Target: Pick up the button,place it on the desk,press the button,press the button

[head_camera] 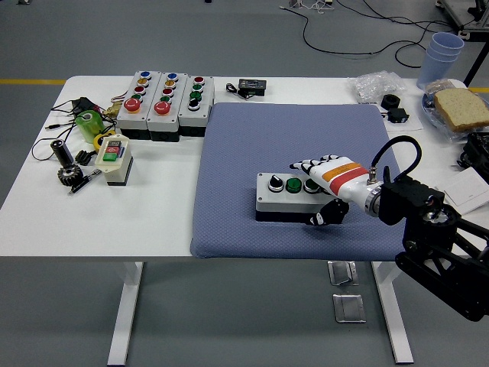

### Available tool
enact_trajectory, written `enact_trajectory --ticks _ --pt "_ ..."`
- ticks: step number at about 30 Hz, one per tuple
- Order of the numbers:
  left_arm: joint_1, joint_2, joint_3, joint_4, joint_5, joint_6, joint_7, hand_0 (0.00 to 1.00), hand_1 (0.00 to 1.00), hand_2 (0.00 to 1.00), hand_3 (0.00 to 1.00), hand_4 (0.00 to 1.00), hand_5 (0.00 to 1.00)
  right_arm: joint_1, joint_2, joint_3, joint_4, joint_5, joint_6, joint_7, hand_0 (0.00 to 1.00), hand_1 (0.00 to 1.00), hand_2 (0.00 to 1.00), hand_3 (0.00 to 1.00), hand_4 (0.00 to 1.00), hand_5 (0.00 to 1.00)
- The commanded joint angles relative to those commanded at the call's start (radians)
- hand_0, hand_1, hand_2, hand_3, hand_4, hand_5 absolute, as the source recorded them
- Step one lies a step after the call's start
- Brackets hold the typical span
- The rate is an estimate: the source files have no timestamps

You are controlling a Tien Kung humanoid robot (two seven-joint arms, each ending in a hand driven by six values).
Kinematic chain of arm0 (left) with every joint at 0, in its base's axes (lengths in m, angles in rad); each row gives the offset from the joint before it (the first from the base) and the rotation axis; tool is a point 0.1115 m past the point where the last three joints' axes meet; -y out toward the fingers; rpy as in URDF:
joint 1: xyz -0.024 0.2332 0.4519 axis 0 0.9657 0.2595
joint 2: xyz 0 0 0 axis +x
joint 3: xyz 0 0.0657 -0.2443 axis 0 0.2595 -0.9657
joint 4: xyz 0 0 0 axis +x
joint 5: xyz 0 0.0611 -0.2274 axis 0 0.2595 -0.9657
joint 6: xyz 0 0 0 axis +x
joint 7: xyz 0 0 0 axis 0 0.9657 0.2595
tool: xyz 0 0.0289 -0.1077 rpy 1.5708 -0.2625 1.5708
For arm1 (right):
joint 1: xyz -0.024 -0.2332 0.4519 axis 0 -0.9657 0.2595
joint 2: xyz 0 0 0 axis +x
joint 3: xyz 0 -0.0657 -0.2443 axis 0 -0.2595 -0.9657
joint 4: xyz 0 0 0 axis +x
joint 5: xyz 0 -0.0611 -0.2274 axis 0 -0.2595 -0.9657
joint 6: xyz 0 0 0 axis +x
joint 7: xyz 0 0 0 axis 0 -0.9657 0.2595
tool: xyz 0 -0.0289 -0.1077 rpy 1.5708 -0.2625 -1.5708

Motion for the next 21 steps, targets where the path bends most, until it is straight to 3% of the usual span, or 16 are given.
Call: enact_trajectory --ticks 7,10,11,16,17,19,21 --pt "0.001 -0.001 0.003 0.0 -0.004 0.002 -0.001 0.652 0.636 0.641 0.555 0.326 0.849 -0.077 -0.011 0.078 0.081 0.027 -0.058 0.02 0.952 0.874 0.993 0.998 0.998 0.28" --pt "-0.001 0.0 0.003 0.0 -0.002 0.004 -0.002 0.652 0.636 0.641 0.555 0.326 0.849 -0.105 -0.024 0.115 0.137 0.056 -0.117 0.028 0.952 0.874 0.993 0.998 0.998 0.28" --pt "-0.002 0.0 0.003 0.0 -0.002 0.004 -0.002 0.651 0.636 0.642 0.555 0.326 0.851 -0.111 -0.028 0.123 0.15 0.06 -0.136 0.024 0.856 0.802 0.976 0.998 0.998 0.264" --pt "-0.005 0.002 0.005 0.0 -0.002 0.007 -0.003 0.651 0.636 0.642 0.555 0.326 0.851 -0.149 -0.058 0.169 0.215 0.046 -0.264 -0.033 0.856 0.802 0.976 0.998 0.998 0.264" --pt "-0.005 0.002 0.005 0.0 -0.003 0.007 -0.003 0.652 0.636 0.641 0.556 0.326 0.852 -0.158 -0.065 0.179 0.222 0.04 -0.288 -0.038 0.44 0.419 0.71 0.869 0.982 0.267" --pt "-0.005 0.003 0.005 0.0 -0.005 0.008 -0.003 0.652 0.636 0.641 0.556 0.326 0.852 -0.182 -0.083 0.2 0.235 0.033 -0.34 -0.043 0.44 0.419 0.71 0.869 0.982 0.267" --pt "-0.005 0.003 0.005 0.0 -0.005 0.009 -0.003 0.652 0.636 0.641 0.556 0.326 0.852 -0.188 -0.087 0.205 0.238 0.033 -0.352 -0.043 0.44 0.419 0.71 0.869 0.982 0.267"
